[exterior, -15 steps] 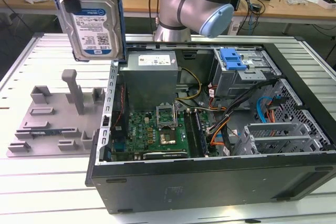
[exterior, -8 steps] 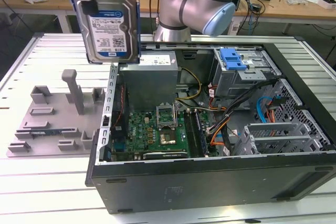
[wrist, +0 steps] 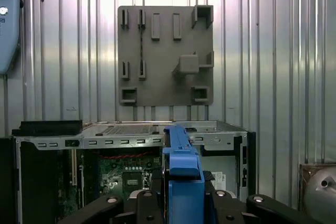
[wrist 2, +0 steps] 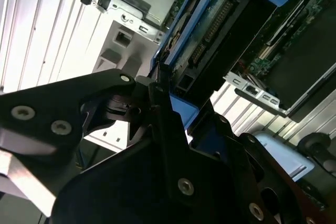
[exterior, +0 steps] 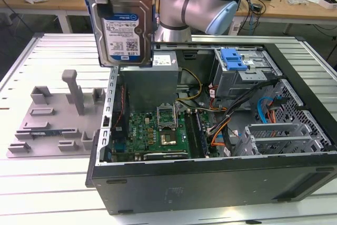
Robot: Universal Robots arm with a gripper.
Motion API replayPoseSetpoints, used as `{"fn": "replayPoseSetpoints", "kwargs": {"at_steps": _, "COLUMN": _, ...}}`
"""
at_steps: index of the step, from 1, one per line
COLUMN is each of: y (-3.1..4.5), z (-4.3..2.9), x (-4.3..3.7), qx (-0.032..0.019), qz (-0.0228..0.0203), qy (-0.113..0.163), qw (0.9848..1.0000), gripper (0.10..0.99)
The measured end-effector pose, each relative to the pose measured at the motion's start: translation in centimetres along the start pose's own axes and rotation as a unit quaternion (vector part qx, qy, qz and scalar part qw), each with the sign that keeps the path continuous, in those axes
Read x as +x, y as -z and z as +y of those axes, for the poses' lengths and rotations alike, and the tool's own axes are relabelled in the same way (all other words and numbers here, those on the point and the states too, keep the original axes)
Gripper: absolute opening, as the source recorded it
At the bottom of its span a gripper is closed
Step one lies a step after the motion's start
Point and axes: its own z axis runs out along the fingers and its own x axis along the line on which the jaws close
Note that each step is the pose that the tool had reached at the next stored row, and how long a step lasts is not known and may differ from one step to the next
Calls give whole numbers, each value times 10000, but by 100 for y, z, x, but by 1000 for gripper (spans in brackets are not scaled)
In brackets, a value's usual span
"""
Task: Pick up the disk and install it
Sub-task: 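Pick up the disk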
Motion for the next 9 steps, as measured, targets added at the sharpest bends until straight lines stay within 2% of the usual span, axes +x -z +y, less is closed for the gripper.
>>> {"fn": "replayPoseSetpoints", "kwargs": {"at_steps": 4, "y": 2, "z": -95, "x": 54, "qx": -2, "qz": 0, "qy": 3, "qw": 10000, "gripper": 365}}
{"fn": "replayPoseSetpoints", "kwargs": {"at_steps": 7, "y": 5, "z": -205, "x": 111, "qx": -4, "qz": 0, "qy": 4, "qw": 10000, "gripper": 365}}
{"fn": "replayPoseSetpoints", "kwargs": {"at_steps": 9, "y": 7, "z": -328, "x": 163, "qx": -7, "qz": 0, "qy": 4, "qw": 10000, "gripper": 365}}
